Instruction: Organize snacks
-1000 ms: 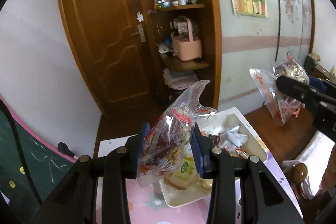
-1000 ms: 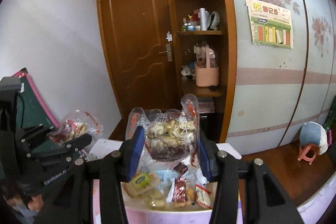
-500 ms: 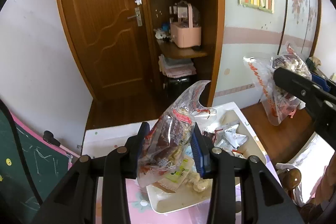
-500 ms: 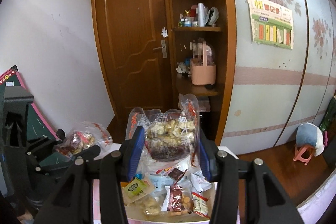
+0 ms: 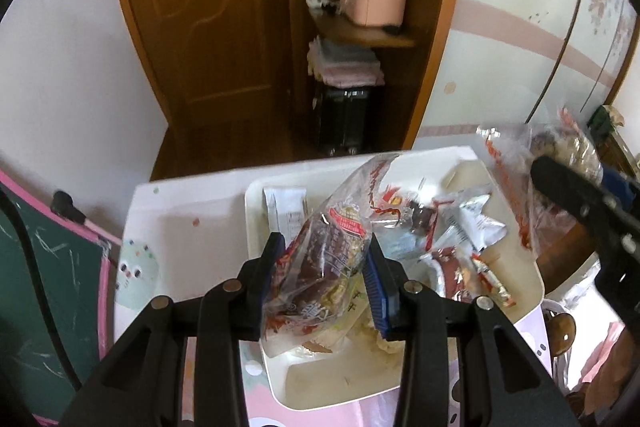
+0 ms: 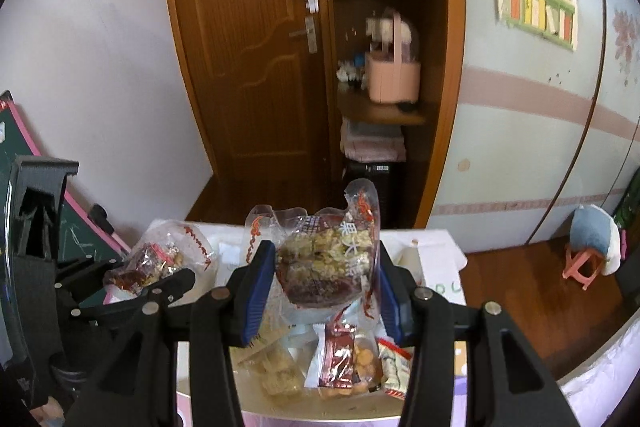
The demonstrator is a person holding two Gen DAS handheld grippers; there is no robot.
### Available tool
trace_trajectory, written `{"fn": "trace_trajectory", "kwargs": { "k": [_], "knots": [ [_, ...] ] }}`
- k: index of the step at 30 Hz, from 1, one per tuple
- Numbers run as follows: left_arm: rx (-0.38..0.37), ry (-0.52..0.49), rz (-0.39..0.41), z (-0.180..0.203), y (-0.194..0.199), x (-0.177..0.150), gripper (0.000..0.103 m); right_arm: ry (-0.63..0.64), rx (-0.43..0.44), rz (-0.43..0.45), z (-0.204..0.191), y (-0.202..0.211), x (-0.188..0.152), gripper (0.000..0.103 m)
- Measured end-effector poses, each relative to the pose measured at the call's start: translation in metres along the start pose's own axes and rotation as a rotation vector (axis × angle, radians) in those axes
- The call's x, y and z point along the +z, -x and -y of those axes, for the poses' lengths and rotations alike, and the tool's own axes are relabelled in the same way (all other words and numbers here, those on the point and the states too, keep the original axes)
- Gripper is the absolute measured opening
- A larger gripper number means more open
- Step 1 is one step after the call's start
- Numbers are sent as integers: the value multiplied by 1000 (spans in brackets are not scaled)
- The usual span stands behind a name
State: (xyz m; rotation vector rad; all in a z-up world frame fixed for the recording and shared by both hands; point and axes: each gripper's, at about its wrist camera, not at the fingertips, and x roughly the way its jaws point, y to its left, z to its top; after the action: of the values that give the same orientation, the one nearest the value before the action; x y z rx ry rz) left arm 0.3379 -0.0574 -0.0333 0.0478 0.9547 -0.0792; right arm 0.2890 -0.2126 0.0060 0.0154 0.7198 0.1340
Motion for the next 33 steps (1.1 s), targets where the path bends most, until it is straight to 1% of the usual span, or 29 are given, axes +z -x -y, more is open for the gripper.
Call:
{"fn": "trace_trajectory", "kwargs": {
  "k": [1, 2, 3, 4, 5, 6, 8, 11, 13, 15, 18, 20, 25, 29, 33],
  "knots": [
    [-9, 7, -14, -1, -7, -1, 38, -4, 2, -18, 0, -6, -3, 49],
    [-23, 15, -24, -3, -12, -3, 43, -5, 6, -37, -1, -13, -7, 49],
    [-43, 19, -33, -4, -16, -6, 64, -2, 10, -64, -2, -21, -11, 50],
    [-68, 24, -44, -5, -21, -7, 78, 3, 12, -84, -3, -27, -15, 50],
    [-51, 32, -42, -8, -24, -8, 85, 8, 6, -100, -5, -31, -18, 52],
    [-41, 35, -34, -10, -26, -9, 87, 7, -12, -109, -5, -35, -21, 57],
    [-44, 28, -30, -13, -29, -11, 92, 3, -20, -117, -4, -38, -24, 62],
    [-41, 27, -41, -16, -27, -15, 92, -17, -19, -128, -2, -36, -25, 67],
    [-33, 16, -30, -14, -19, -17, 93, -24, -26, -127, -2, -30, -24, 68],
    [-15, -1, -14, -11, -8, -19, 93, -29, -32, -124, -3, -21, -25, 68],
    [-15, -10, 4, -10, 15, -21, 93, -31, -37, -112, -2, -4, -23, 68],
    [-19, -5, 16, -11, 34, -23, 93, -25, -40, -96, -4, 11, -22, 68],
    [-11, 7, 79, -15, 95, -33, 93, -7, -52, -32, -12, 69, -20, 68],
    [-3, 7, 139, -13, 144, -45, 100, 4, -58, 18, -17, 115, -25, 73],
    [3, 4, 185, -9, 187, -65, 101, 27, -70, 38, -25, 154, -39, 74]
  ]
}}
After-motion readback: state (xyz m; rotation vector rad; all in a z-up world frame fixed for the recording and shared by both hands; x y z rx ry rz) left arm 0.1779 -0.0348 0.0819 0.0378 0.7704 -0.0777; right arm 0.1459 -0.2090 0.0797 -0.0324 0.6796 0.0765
